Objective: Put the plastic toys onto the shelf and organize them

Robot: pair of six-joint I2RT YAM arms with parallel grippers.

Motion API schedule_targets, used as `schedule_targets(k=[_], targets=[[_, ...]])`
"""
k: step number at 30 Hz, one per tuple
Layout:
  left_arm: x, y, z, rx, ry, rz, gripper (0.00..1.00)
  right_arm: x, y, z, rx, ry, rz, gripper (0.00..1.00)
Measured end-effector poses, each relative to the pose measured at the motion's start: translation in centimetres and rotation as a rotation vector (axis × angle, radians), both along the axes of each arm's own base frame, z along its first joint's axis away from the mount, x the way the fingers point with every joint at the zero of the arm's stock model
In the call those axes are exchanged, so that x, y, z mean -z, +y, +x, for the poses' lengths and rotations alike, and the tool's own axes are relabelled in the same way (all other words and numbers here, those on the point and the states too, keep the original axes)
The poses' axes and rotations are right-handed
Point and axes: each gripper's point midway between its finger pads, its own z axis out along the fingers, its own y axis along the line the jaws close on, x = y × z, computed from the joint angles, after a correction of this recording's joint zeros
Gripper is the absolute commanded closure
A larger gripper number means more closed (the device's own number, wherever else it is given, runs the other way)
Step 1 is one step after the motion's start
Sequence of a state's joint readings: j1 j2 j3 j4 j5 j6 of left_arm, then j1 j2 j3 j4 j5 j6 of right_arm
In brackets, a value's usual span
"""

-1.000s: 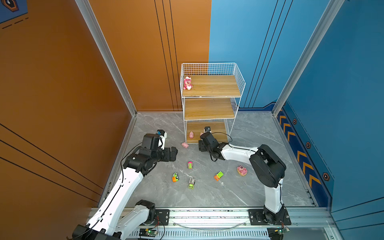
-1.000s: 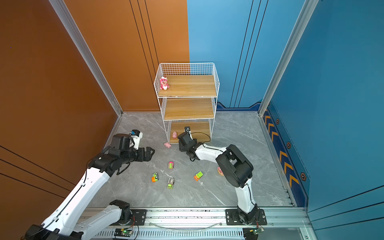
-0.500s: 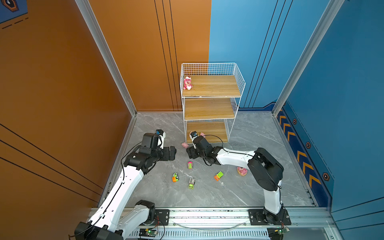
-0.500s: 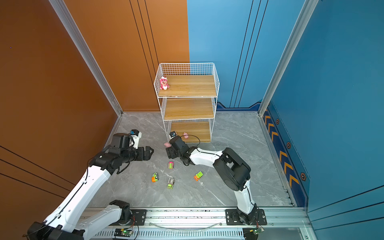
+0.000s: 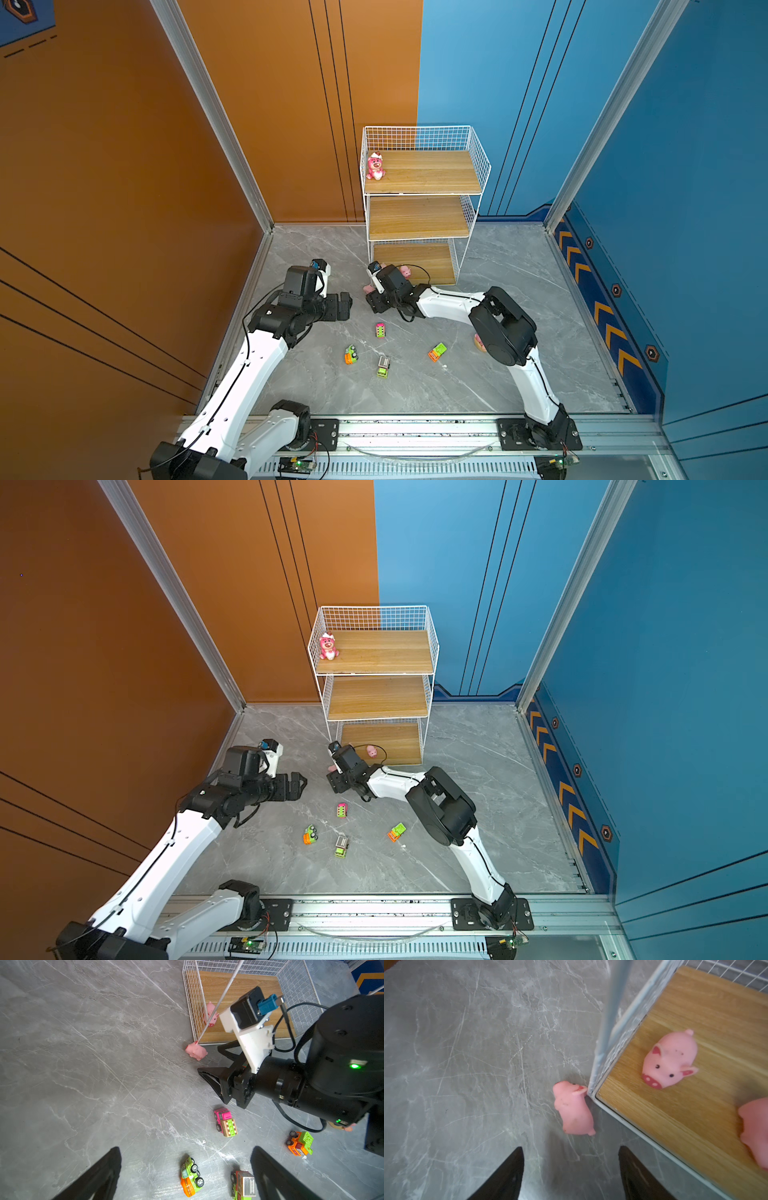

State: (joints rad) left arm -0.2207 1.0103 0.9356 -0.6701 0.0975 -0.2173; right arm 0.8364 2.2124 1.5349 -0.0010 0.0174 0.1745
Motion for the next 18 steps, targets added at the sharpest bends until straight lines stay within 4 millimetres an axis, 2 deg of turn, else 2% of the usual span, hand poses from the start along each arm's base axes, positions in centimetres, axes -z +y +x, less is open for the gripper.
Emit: schedule_targets(k=[10, 15, 18], targets=[[0.0, 0.3, 0.1, -0.011, 0.000, 0.000, 0.02, 0.4, 1.3, 1.2, -0.015, -0.010, -0.013, 0.38], [0.0, 0.3, 0.1, -0.011, 0.000, 0.000, 0.02, 0.8, 1.7, 1.6, -0.019, -0.013, -0.021, 0.46], [0.0, 0.3, 0.1, -0.011, 0.000, -0.001, 0.02, 1.1, 1.6, 1.7, -0.016, -0.014, -0.034, 0.56]])
